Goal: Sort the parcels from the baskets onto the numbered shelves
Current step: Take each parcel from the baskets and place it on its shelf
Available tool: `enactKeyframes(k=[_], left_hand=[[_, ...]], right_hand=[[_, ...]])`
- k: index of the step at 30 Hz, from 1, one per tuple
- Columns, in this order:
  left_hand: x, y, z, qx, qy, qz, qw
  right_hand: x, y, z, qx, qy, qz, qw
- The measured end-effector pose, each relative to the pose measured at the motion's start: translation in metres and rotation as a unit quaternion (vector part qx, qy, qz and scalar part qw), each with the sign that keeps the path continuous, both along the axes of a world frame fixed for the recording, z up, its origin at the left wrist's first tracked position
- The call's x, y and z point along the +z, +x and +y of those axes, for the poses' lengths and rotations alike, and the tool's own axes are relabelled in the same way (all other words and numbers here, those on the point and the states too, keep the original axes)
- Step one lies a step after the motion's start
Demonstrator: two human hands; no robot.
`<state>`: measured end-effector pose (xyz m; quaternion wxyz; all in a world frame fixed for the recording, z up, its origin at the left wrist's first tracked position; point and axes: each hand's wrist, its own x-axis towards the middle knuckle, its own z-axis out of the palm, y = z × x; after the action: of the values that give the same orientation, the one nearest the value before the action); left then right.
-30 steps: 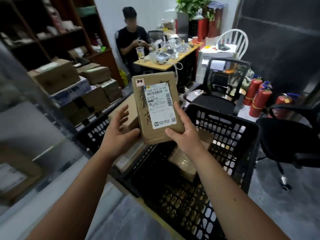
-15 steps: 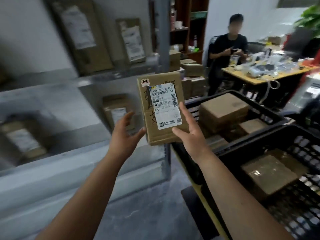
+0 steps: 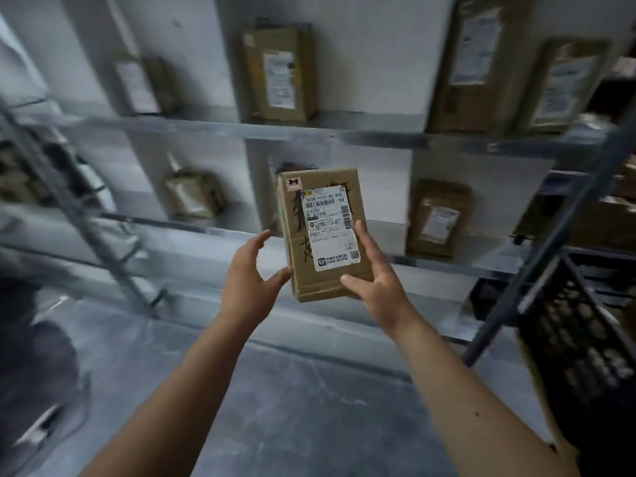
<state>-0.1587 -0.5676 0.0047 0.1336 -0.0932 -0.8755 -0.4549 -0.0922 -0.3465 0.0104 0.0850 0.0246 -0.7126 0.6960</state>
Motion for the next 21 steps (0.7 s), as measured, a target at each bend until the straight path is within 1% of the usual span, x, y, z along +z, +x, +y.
enactKeyframes(k=[4,11,21], left_hand=[[-0.004,0.001,-0.06,0.065,0.002,-0.005,0.998],[-0.01,-0.014,-0.13,0.179,0.02,-0.007,0.984],[-0.008,-0.066,-0.178,0.312,-0.004,-0.018,0.95]], right_hand=[[0.001,-0.031,-0.054,0.074,0.019,-0.003,0.997],[-0.006,-0.097,-0.126,0.18,-0.002,-0.004,0.984],[-0.016,-0.208,-0.181,0.293,-0.003,-0.011,0.956]])
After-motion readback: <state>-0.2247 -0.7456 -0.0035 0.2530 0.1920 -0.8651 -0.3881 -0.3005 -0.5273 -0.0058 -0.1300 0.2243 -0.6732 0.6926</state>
